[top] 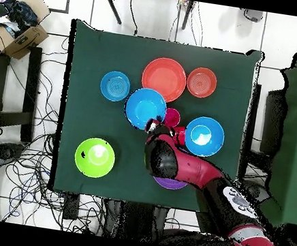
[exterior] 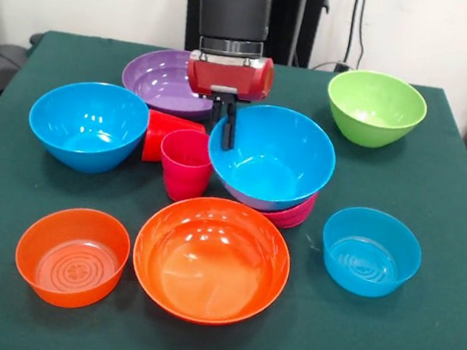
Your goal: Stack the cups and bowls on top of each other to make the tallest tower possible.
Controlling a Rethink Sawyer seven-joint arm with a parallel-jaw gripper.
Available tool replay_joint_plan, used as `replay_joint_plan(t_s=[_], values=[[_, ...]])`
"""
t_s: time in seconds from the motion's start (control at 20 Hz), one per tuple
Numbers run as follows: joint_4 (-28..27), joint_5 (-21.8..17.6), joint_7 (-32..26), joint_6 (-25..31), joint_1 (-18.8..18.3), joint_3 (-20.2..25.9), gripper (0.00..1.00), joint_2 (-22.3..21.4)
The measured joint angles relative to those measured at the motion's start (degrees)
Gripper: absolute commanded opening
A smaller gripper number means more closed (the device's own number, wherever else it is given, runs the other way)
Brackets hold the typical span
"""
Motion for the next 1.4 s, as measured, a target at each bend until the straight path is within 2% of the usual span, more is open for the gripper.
replay_joint_plan(t_s=[0.25,0.5,0.85,1.4], values=[[0.0,1.66,0.0,6.71,-2.87,4.06,0.0,0.02],[0.0,2.04,0.0,10.86,-4.6,6.79,0.0,0.24],[0.01,2.03,0.0,12.77,-5.07,9.07,0.0,0.84],[0.0,2.03,0.0,12.98,-5.1,10.27,0.0,0.84]])
